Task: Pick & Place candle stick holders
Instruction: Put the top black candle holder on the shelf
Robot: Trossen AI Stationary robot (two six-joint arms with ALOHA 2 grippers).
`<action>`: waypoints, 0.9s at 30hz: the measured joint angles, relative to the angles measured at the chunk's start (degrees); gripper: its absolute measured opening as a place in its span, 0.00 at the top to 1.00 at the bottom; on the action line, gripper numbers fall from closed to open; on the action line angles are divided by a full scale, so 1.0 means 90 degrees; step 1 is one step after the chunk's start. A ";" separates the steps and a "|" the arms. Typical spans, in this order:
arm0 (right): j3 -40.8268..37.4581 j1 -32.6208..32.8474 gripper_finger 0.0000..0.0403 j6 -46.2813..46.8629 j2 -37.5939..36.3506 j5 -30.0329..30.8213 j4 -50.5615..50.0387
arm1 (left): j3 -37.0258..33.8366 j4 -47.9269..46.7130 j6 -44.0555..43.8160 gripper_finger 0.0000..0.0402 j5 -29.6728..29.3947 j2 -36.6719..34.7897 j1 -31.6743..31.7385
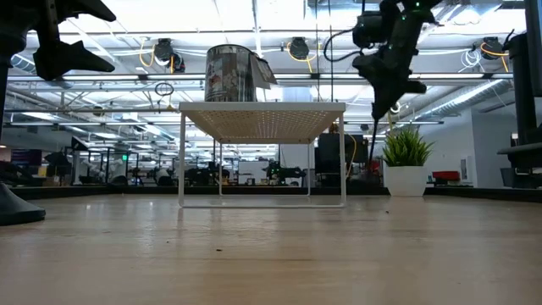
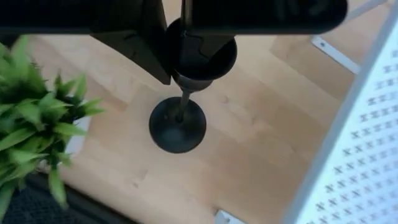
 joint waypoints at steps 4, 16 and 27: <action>0.0581 0.0003 0.98 -0.0003 0.0000 -0.0199 -0.0582 | 0.0000 0.0000 0.0002 0.13 0.0000 0.0002 0.0000; 0.2855 0.0218 0.98 0.0035 -0.0010 -0.0208 -0.2024 | 0.0000 0.0001 0.0002 0.13 -0.0019 0.0000 0.0000; 0.4116 0.0242 0.98 0.0487 0.0101 -0.1090 -0.1185 | 0.0000 0.0001 0.0002 0.13 -0.0024 0.0000 0.0000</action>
